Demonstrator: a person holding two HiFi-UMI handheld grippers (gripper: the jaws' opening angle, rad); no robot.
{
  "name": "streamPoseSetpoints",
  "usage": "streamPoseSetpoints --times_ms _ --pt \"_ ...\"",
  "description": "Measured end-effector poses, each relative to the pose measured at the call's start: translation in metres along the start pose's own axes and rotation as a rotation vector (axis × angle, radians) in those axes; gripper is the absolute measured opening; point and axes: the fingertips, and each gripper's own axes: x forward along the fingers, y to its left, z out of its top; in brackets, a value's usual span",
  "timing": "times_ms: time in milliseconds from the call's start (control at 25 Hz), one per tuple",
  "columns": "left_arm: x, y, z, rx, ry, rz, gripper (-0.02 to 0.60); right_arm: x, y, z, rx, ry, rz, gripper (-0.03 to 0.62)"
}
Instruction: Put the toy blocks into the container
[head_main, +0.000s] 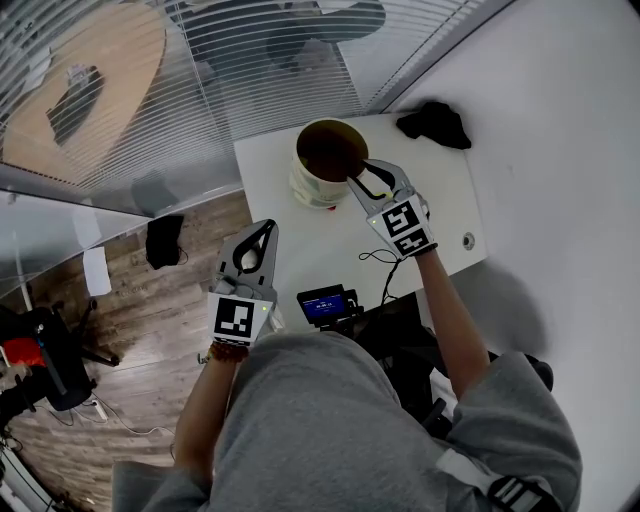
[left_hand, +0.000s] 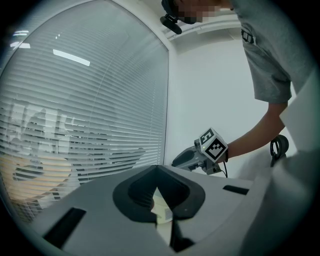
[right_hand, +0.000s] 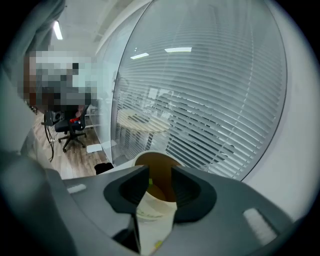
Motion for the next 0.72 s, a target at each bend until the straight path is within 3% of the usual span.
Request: streamPoseSetpoints --times_ms 240,720 --pt "0.008 -0.008 -0.001 0.013 -0.003 -0.029 -0.003 -0.018 -0.004 -0.006 0.034 -0.018 -0.046 0.146" --pt "0.019 -0.024 -0.002 0.013 0.025 -0.072 -0.003 -0.038 -0.019 -0.058 0.044 0.07 -0.09 0.146"
